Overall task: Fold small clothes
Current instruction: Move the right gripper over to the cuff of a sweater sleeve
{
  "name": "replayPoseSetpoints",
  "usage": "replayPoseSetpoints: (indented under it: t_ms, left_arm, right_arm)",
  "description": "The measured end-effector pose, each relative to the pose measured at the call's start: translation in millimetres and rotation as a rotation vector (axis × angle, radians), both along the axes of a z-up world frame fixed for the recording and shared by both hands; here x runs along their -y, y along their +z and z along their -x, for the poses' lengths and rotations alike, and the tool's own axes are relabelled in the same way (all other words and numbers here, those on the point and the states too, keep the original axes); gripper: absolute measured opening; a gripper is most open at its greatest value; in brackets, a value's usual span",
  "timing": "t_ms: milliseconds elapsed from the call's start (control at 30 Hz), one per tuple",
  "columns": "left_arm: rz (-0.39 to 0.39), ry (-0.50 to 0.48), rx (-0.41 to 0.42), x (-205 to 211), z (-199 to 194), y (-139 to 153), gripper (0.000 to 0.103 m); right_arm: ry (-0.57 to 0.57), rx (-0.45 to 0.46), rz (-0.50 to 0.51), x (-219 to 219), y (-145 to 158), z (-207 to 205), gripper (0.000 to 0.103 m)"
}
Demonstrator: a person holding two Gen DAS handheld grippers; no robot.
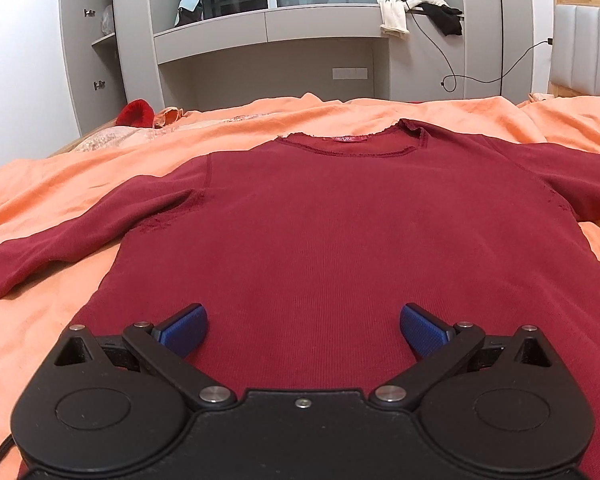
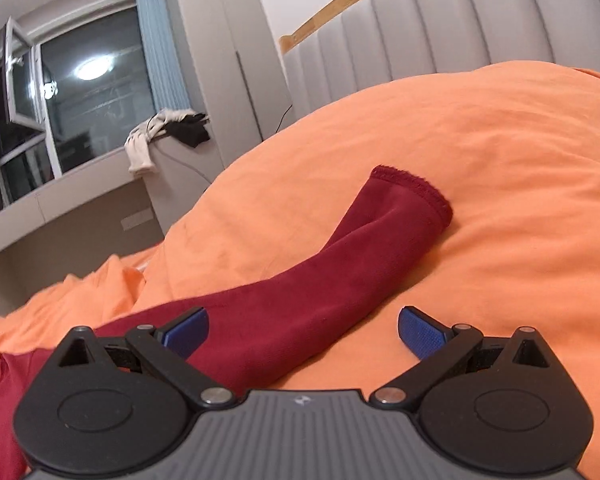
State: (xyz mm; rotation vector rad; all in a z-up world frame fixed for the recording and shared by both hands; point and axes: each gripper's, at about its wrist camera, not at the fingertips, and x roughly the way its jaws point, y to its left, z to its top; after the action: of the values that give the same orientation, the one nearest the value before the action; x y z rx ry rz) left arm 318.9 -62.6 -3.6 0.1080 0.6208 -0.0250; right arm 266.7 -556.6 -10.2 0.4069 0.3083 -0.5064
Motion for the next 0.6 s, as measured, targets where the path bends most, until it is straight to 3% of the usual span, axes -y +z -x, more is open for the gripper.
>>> replayPoseSetpoints:
  t_ms: [167, 600]
  left_arm:
    - [-0.001, 0.0, -0.001, 0.0, -0.3, -0.4, 0.103]
    - [-0.003, 0.0, 0.002, -0.3, 0.0, -2.0, 0.103]
  right_arm:
    - [0.018, -0.064, 0.039, -15.7, -3.3, -3.9, 0.103]
    - [0.006, 0.038, -0.008, -1.9, -4.3, 1.1, 0.103]
